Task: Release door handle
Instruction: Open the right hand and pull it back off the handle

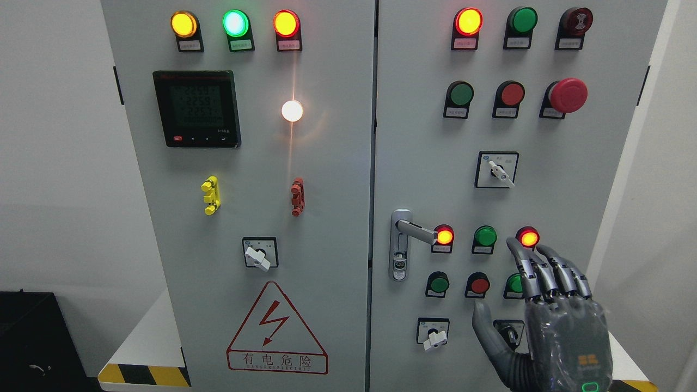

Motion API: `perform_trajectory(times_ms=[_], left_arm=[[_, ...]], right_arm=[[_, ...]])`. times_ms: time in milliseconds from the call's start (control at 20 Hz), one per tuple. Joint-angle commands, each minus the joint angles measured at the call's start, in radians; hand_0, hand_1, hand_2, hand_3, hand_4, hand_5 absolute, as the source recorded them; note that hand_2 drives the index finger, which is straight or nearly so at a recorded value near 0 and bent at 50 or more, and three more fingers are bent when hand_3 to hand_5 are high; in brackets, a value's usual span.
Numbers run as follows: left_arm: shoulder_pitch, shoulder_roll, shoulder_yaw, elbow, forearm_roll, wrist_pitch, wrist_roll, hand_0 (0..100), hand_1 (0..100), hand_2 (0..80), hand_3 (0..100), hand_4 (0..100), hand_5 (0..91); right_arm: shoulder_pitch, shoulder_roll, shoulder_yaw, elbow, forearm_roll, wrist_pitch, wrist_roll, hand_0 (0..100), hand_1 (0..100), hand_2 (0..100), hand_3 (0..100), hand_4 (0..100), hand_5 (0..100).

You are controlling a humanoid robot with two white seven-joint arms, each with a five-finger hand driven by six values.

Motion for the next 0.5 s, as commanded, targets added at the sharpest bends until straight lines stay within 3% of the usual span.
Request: perform_trajectory(times_ms=[0,250,451], left_arm=[[0.017,0.000,0.000,0.000,-0.001,-0.001,0.000,12,56,0.0,0,0,0.0],[0.017,0.000,0.000,0.000,0.001,-0.001,0.000,12,56,0.0,0,0,0.0],[0.017,0.000,0.000,0.000,-0.001,-0.001,0.000,12,56,0.0,0,0,0.0]], right_arm=[[0.004,0.004,-0.040,-0.025,-0.026,-0.006,0.003,54,30,1,2,0,0],[0.002,0.006,-0.029,-0.025,-0.026,-0.012,0.005,54,31,3,2,0,0],[0.004,0.020,-0.029,-0.027,-0.026,-0.061,0.005,54,31,2,1,1,0]])
